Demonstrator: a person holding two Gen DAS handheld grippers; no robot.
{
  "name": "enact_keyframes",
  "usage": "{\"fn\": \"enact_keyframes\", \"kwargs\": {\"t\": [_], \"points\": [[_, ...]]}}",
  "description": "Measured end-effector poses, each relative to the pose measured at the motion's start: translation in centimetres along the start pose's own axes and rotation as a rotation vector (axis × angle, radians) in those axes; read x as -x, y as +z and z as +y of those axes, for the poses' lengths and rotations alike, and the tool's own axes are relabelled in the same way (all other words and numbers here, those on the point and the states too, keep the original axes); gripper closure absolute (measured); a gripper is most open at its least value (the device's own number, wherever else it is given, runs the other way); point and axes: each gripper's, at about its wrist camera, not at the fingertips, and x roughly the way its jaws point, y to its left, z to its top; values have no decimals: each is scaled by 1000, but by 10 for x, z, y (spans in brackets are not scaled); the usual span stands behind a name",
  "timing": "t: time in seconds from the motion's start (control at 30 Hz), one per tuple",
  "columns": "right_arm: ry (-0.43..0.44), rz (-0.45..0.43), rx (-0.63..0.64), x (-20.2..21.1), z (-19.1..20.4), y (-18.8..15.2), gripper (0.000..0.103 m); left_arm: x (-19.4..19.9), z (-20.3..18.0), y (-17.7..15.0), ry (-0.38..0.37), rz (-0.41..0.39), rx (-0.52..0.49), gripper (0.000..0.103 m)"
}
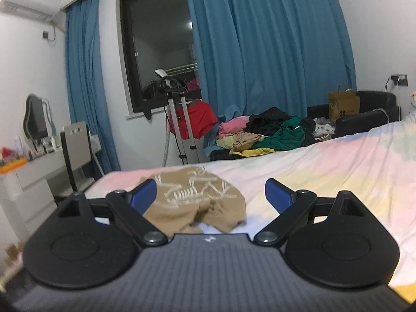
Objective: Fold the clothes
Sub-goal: 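Reach the left tool to the tan T-shirt and pinch its hem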
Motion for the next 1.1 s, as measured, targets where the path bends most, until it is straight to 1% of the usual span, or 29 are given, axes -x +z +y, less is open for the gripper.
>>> {"fn": "enact_keyframes", "kwargs": {"t": [0.07, 0.13, 0.2, 0.3, 0.37, 0.43, 0.5, 0.6, 0.63, 0.67, 0.7, 0.77, 0.8, 0.87, 0.97, 1.1], "points": [[21, -18, -47, 1, -11, 13, 11, -19, -8, 0, -17, 35, -44, 1], [26, -35, -66, 0, -23, 18, 11, -39, -15, 3, -21, 40, -83, 4], [-7, -43, -53, -5, -35, 11, 11, -63, -21, 8, -25, 41, -120, 7], [-65, 28, -81, -23, -57, -14, 11, -97, -32, 17, -31, 32, -178, 8], [-80, 70, -103, -36, -69, -27, 11, -127, -37, 25, -18, 37, -208, 10], [-95, 104, -104, -49, -78, -37, 11, -152, -42, 33, 7, 63, -199, 14], [-118, 113, -91, -63, -81, -40, 11, -177, -45, 41, 26, 98, -145, 15], [-127, 111, -136, -85, -88, -41, 11, -205, -48, 50, 55, 116, -74, 17], [-129, 115, -143, -93, -90, -43, 11, -211, -48, 52, 67, 114, -62, 24], [-133, 121, -142, -99, -90, -46, 11, -216, -48, 54, 80, 107, -55, 34], [-133, 134, -139, -103, -90, -50, 11, -219, -46, 55, 87, 99, -43, 38], [-130, 164, -135, -113, -92, -59, 11, -217, -37, 58, 79, 75, 6, 57], [-131, 179, -134, -118, -92, -63, 11, -214, -31, 60, 72, 64, 36, 62], [-143, 202, -142, -125, -93, -68, 11, -205, -22, 63, 68, 34, 62, 84], [-156, 204, -163, -128, -96, -69, 11, -184, -11, 69, 65, -3, 96, 91], [-160, 192, -155, -125, -98, -67, 11, -146, 4, 75, 33, -30, 117, 92]]}}
